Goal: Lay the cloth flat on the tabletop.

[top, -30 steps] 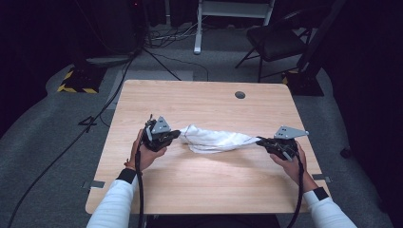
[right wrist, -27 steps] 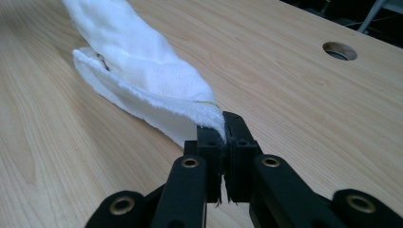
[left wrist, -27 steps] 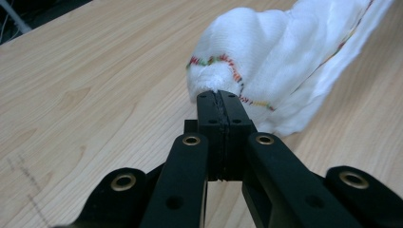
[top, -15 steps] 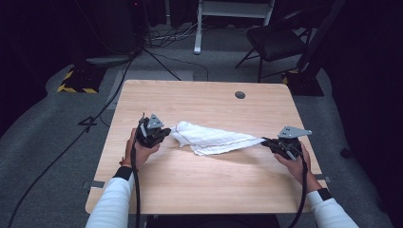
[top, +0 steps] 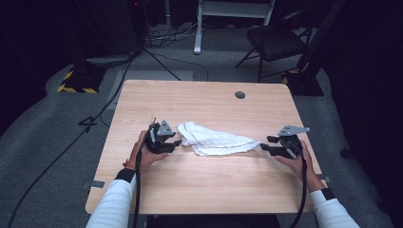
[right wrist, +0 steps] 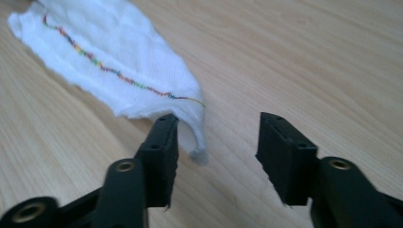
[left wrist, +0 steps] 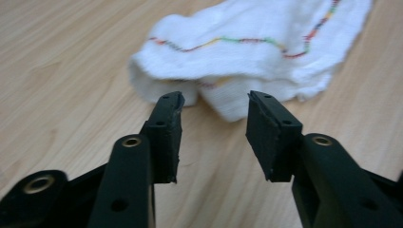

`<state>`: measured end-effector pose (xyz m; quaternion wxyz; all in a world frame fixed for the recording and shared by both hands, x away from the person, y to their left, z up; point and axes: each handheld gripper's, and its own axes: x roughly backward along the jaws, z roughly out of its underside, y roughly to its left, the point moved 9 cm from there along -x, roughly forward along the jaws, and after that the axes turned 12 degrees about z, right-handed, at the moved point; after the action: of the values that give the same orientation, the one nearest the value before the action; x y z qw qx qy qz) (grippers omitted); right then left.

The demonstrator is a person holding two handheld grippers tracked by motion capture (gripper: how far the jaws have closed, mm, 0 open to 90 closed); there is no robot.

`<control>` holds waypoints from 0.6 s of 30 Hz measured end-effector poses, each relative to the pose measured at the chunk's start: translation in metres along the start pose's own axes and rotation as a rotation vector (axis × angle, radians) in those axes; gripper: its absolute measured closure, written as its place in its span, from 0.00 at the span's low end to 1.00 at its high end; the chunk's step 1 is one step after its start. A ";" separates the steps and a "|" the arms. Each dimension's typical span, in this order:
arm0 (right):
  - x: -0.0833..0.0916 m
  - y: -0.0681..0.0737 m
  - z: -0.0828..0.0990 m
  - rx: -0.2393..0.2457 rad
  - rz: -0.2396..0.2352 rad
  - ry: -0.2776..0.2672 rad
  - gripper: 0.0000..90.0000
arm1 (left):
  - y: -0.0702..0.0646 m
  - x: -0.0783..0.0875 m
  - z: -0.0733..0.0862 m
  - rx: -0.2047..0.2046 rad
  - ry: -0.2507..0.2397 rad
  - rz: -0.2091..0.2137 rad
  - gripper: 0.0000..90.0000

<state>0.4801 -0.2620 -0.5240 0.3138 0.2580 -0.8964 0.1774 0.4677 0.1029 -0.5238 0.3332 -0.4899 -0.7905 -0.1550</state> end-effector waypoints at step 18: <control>0.011 0.047 -0.020 0.164 -0.086 -0.105 0.66 | -0.072 -0.041 -0.007 -0.157 0.137 0.195 0.60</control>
<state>0.4554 -0.2183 -0.5095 0.2514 0.3298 -0.8823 0.2226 0.4190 0.0374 -0.5411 0.3606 -0.5773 -0.6999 -0.2166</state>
